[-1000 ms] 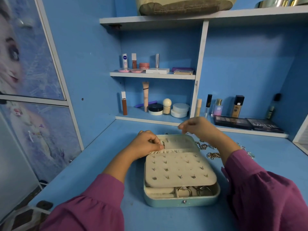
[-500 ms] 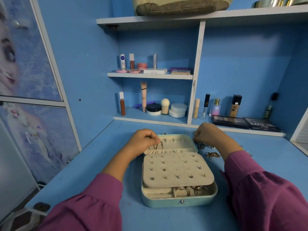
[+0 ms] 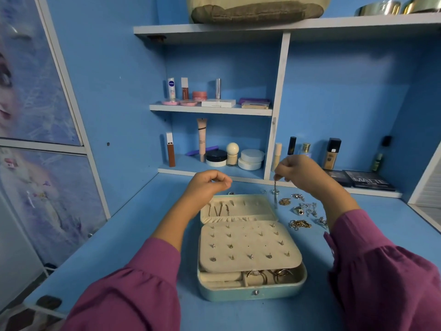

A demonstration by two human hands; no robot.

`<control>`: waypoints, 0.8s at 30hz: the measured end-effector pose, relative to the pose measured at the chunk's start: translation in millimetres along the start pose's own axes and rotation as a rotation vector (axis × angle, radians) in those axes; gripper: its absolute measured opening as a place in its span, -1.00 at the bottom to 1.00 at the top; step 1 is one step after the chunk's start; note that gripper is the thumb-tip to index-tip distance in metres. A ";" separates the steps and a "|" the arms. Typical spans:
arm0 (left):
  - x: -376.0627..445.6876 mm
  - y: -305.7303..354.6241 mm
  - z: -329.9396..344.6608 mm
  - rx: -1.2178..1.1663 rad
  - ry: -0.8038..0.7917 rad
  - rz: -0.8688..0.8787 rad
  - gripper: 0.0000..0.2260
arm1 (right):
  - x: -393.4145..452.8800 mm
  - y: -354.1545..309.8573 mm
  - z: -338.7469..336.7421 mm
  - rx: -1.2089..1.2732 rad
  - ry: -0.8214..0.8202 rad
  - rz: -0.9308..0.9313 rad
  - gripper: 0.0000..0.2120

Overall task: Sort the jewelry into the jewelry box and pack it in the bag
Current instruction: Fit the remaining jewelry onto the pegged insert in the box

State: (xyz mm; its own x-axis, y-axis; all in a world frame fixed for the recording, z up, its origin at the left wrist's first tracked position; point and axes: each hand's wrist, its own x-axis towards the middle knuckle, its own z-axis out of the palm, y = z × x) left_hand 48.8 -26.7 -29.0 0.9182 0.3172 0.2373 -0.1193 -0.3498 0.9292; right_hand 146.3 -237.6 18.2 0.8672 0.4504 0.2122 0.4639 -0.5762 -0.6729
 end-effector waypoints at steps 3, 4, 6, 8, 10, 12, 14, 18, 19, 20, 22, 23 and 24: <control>4.7 6.1 6.2 -0.017 -0.004 0.012 -0.89 | -0.3 -14.9 -0.6 0.051 0.083 -0.068 -0.78; 6.0 8.2 8.1 -0.028 -0.008 0.024 -0.88 | -0.2 -18.9 0.6 0.070 0.099 -0.095 -0.78; 7.3 11.6 11.4 -0.060 -0.024 0.046 -0.89 | -0.5 -26.2 3.0 0.123 0.107 -0.129 -0.82; 8.0 12.0 12.9 -0.094 -0.047 0.059 -0.89 | 1.4 -30.8 6.9 0.150 0.102 -0.160 -0.86; 6.8 12.2 12.7 -0.116 -0.073 0.073 -0.88 | 1.5 -36.1 11.3 0.154 0.089 -0.192 -0.86; 4.9 13.2 10.4 -0.145 -0.095 0.091 -0.89 | 1.4 -41.2 18.0 0.180 0.072 -0.203 -0.88; 2.8 15.0 7.2 -0.191 -0.104 0.102 -0.89 | 1.2 -44.5 27.6 0.223 0.047 -0.204 -0.90; -1.7 13.5 0.6 -0.185 -0.086 0.090 -0.92 | -1.3 -47.7 51.8 0.313 0.043 -0.187 -0.90; -2.8 12.4 -1.4 -0.167 -0.082 0.080 -0.93 | -1.3 -47.7 57.2 0.332 0.042 -0.180 -0.91; -3.2 10.8 -3.8 -0.148 -0.079 0.068 -0.93 | -1.4 -47.6 61.7 0.346 0.038 -0.171 -0.91; -5.0 9.2 -9.8 -0.121 -0.090 0.039 -0.94 | -2.1 -48.1 66.6 0.360 0.010 -0.152 -0.91; -6.2 9.1 -13.3 -0.106 -0.108 0.020 -0.94 | -2.9 -48.4 66.9 0.368 -0.015 -0.149 -0.91; -7.6 9.6 -16.8 -0.085 -0.132 0.003 -0.93 | -4.3 -49.2 66.2 0.378 -0.043 -0.154 -0.91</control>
State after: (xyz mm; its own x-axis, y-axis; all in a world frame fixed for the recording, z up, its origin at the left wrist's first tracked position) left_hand 34.3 -17.7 -17.1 0.9588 0.1957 0.2061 -0.1485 -0.2731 0.9504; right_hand 107.8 -166.0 3.4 0.7811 0.5443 0.3061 0.4815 -0.2128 -0.8502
